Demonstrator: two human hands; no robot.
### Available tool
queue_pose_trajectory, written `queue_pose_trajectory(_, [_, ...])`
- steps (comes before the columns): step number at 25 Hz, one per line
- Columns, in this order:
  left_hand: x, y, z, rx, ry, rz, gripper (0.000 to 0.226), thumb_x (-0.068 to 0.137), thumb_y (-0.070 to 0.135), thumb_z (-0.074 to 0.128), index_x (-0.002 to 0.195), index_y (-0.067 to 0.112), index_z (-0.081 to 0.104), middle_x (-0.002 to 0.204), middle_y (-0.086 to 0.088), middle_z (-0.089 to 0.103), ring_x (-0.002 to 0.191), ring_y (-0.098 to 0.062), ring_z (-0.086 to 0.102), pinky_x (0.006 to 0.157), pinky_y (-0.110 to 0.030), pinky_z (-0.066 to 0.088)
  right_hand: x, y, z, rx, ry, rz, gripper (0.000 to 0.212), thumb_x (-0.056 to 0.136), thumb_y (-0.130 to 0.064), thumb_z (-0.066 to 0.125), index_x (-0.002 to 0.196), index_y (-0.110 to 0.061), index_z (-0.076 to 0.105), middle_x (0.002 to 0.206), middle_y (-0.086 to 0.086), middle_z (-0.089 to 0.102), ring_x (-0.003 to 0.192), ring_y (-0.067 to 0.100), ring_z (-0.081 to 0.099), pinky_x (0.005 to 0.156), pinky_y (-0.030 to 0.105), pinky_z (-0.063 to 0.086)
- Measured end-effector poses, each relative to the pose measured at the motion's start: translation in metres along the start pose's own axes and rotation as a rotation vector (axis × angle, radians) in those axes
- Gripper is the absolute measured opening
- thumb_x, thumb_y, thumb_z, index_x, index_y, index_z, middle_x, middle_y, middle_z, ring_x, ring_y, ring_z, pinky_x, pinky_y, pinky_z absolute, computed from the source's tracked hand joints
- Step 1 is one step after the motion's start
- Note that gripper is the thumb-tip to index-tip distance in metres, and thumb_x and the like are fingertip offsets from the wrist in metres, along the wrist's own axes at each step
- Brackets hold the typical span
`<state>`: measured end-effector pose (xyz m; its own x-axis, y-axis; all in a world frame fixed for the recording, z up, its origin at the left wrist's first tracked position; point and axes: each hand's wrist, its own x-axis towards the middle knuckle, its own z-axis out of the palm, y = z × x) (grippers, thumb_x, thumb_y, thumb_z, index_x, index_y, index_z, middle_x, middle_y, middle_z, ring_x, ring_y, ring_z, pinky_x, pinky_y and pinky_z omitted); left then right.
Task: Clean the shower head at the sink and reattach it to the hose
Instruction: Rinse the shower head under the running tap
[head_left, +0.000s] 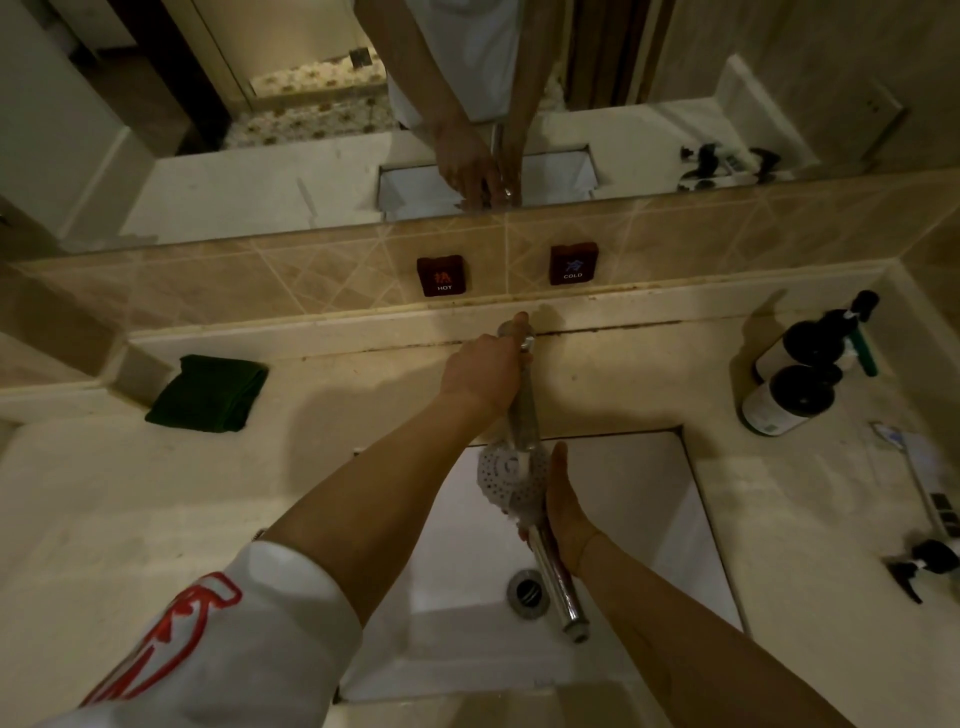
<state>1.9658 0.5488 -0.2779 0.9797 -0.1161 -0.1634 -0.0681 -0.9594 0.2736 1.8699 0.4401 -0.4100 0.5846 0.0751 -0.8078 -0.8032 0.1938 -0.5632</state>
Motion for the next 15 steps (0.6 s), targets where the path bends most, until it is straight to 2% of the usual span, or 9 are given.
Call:
queue_pose_trajectory(4, [0.0, 0.0, 0.0, -0.005, -0.002, 0.003, 0.05, 0.101, 0.033, 0.032, 0.148, 0.025, 0.018, 0.108, -0.017, 0.061, 0.092, -0.034, 0.059, 0.067, -0.036, 0.042, 0.005, 0.008, -0.004, -0.145, -0.031, -0.005, 0.13, 0.046, -0.101, 0.024, 0.14, -0.015, 0.046, 0.114, 0.026, 0.066, 0.051, 0.022, 0.062, 0.042, 0.025, 0.046])
queue_pose_trajectory(7, [-0.001, 0.0, 0.0, 0.001, 0.011, 0.001, 0.05, 0.101, 0.033, 0.032, 0.148, 0.025, 0.018, 0.108, -0.017, 0.061, 0.091, -0.033, 0.059, 0.066, -0.034, 0.039, 0.009, 0.016, -0.017, -0.245, -0.041, -0.041, 0.139, 0.034, -0.108, 0.027, 0.146, -0.026, 0.039, 0.12, 0.018, 0.065, 0.076, 0.032, 0.071, 0.056, 0.041, 0.059])
queue_pose_trajectory(8, [-0.001, 0.001, 0.001, 0.0, 0.014, -0.002, 0.05, 0.101, 0.033, 0.032, 0.148, 0.025, 0.018, 0.108, -0.017, 0.061, 0.092, -0.033, 0.059, 0.066, -0.034, 0.039, 0.008, 0.017, -0.022, -0.279, -0.038, -0.044, 0.14, 0.033, -0.108, 0.027, 0.147, -0.028, 0.039, 0.122, 0.016, 0.065, 0.086, 0.034, 0.071, 0.061, 0.044, 0.061])
queue_pose_trajectory(9, [-0.001, 0.0, 0.001, -0.002, 0.014, -0.006, 0.05, 0.101, 0.033, 0.032, 0.148, 0.025, 0.018, 0.108, -0.016, 0.061, 0.092, -0.033, 0.059, 0.067, -0.035, 0.04, 0.008, 0.019, -0.028, -0.299, -0.041, -0.043, 0.14, 0.032, -0.108, 0.028, 0.147, -0.029, 0.04, 0.122, 0.014, 0.066, 0.09, 0.035, 0.071, 0.06, 0.041, 0.06])
queue_pose_trajectory(11, [-0.001, 0.001, 0.0, -0.002, 0.015, -0.011, 0.05, 0.101, 0.033, 0.033, 0.148, 0.025, 0.018, 0.107, -0.016, 0.061, 0.091, -0.032, 0.059, 0.067, -0.035, 0.041, -0.003, 0.015, -0.036, -0.332, -0.04, -0.043, 0.135, 0.037, -0.107, 0.029, 0.145, -0.027, 0.044, 0.12, 0.014, 0.067, 0.088, 0.032, 0.071, 0.052, 0.031, 0.055])
queue_pose_trajectory(12, [-0.001, 0.001, 0.0, -0.001, 0.017, -0.009, 0.05, 0.1, 0.032, 0.033, 0.148, 0.025, 0.018, 0.107, -0.016, 0.061, 0.09, -0.032, 0.059, 0.067, -0.035, 0.042, -0.005, 0.014, -0.04, -0.318, -0.043, -0.04, 0.128, 0.046, -0.105, 0.03, 0.145, -0.025, 0.045, 0.119, 0.014, 0.067, 0.081, 0.026, 0.071, 0.048, 0.027, 0.053])
queue_pose_trajectory(14, [-0.002, 0.001, 0.001, 0.004, 0.024, -0.008, 0.05, 0.1, 0.031, 0.034, 0.148, 0.025, 0.018, 0.106, -0.016, 0.061, 0.09, -0.032, 0.059, 0.066, -0.034, 0.041, -0.009, 0.011, -0.048, -0.229, -0.074, -0.052, 0.096, 0.082, -0.084, 0.024, 0.142, -0.012, 0.047, 0.104, 0.015, 0.067, 0.059, 0.012, 0.068, 0.043, 0.023, 0.049])
queue_pose_trajectory(15, [-0.002, 0.001, 0.0, 0.005, 0.026, -0.009, 0.05, 0.1, 0.031, 0.033, 0.147, 0.025, 0.019, 0.106, -0.016, 0.061, 0.09, -0.032, 0.059, 0.066, -0.034, 0.04, -0.012, 0.01, -0.05, -0.173, -0.082, -0.067, 0.085, 0.092, -0.071, 0.019, 0.139, -0.007, 0.049, 0.095, 0.014, 0.066, 0.051, 0.008, 0.064, 0.041, 0.022, 0.047])
